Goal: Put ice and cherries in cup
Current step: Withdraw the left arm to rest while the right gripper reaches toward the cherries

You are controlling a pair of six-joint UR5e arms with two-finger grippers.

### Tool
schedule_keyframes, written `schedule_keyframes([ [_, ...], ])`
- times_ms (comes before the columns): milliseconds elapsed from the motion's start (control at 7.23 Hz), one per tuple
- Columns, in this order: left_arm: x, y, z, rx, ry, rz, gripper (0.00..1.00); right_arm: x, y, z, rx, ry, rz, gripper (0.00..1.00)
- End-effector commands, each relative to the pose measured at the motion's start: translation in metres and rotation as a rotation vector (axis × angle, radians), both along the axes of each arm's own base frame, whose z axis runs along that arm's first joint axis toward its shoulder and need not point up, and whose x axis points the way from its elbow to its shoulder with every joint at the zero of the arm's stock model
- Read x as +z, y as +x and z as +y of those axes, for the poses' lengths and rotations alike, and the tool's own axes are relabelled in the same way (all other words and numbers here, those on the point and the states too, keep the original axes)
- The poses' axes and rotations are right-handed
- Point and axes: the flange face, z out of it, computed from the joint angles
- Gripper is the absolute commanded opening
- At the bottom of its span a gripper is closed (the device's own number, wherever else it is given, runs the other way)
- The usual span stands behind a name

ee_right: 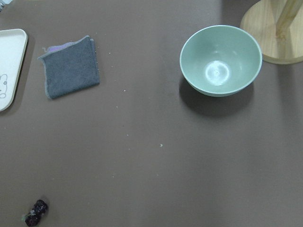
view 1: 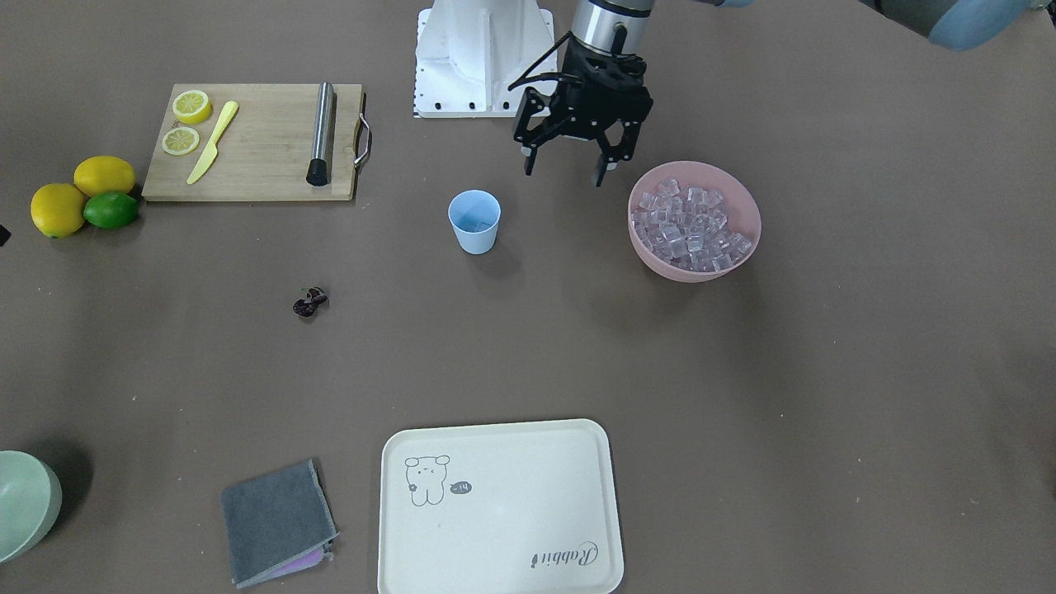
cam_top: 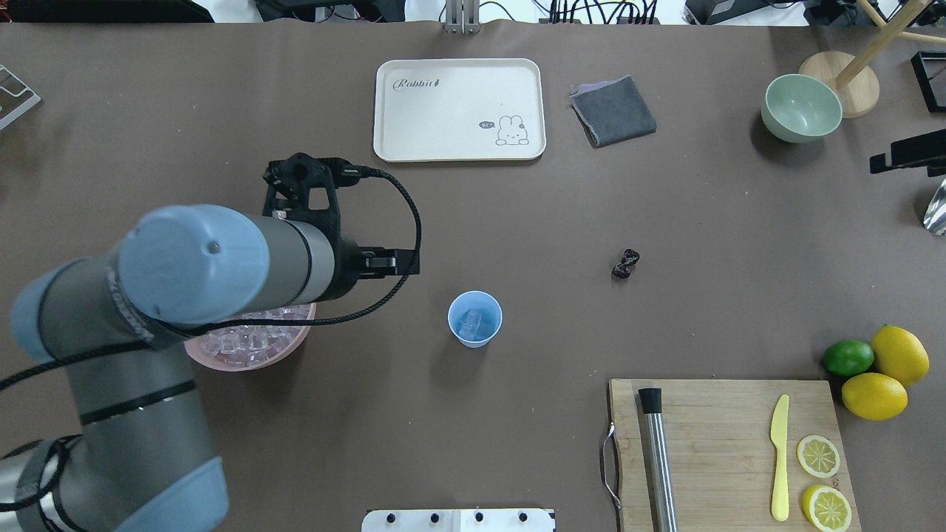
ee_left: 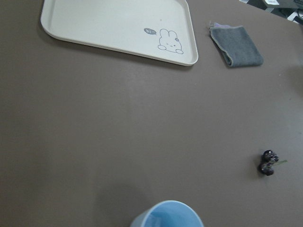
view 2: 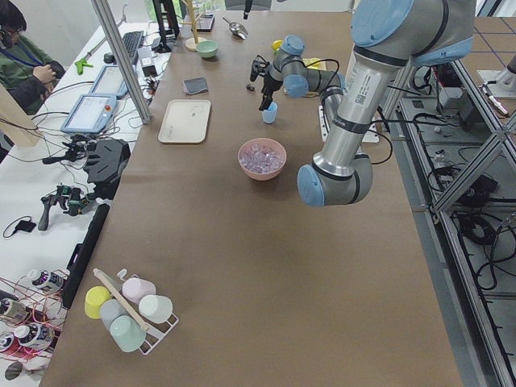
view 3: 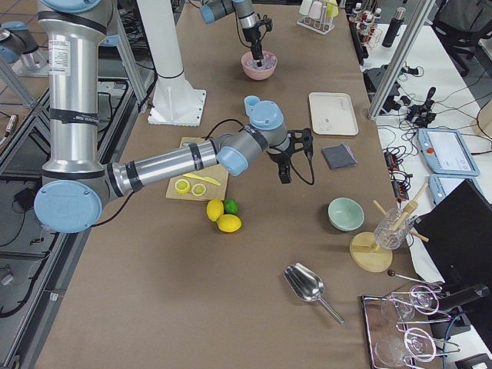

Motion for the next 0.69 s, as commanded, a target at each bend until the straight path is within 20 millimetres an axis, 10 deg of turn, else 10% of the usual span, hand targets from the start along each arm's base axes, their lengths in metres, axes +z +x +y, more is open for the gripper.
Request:
schedule_keyframes([
  [0,0.053,-0.087,-0.029,0.047,-0.018,-0.129,0.99,-0.035,-0.084,-0.004,0.046,-0.093,-0.017,1.00],
  [553,0.194,-0.306,-0.061,0.240,0.033,-0.285,0.99,-0.121,-0.224,0.058,0.100,-0.211,0.017,0.99],
])
